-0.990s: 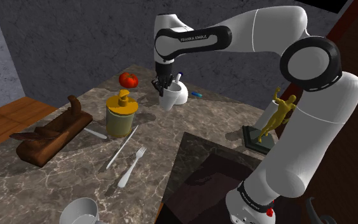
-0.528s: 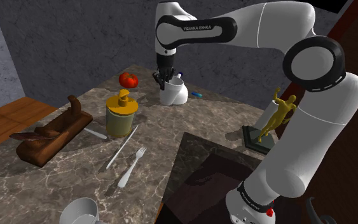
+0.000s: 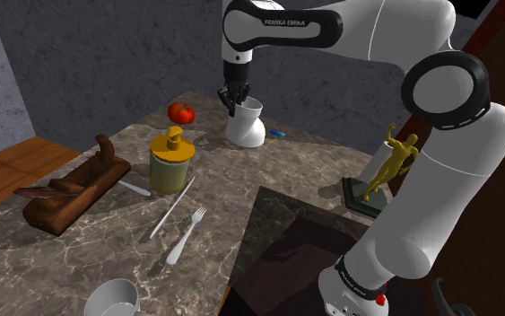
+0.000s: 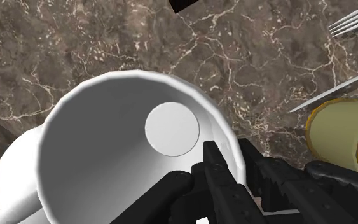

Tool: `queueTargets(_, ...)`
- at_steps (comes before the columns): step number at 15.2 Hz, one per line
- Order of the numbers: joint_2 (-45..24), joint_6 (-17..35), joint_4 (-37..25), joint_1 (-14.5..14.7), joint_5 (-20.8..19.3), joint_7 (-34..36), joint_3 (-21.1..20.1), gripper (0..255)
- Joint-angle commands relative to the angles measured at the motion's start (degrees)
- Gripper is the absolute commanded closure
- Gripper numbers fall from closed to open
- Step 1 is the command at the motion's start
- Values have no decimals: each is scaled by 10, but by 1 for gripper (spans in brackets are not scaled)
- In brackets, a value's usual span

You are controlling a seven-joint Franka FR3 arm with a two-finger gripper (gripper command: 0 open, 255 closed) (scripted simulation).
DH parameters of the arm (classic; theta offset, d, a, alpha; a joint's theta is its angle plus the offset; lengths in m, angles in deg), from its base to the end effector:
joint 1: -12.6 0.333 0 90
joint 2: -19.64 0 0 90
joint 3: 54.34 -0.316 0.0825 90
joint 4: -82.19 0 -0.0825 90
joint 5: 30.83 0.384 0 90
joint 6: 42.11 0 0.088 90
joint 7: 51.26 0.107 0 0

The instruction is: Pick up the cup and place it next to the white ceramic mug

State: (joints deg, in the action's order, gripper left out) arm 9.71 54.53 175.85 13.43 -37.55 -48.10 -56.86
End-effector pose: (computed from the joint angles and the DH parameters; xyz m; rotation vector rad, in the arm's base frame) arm 0.6026 0.0223 0.5038 3.0218 0.0359 -0.1736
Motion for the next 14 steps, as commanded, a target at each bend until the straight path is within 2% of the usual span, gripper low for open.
queueTargets(1, 1, -16, -15, 0, 0, -1, 0, 255)
queueTargets(12, -8, -103, -112, 2, 0, -9, -1, 255)
queueTargets(14, 8, -100, -91, 8, 1, 1, -5, 255)
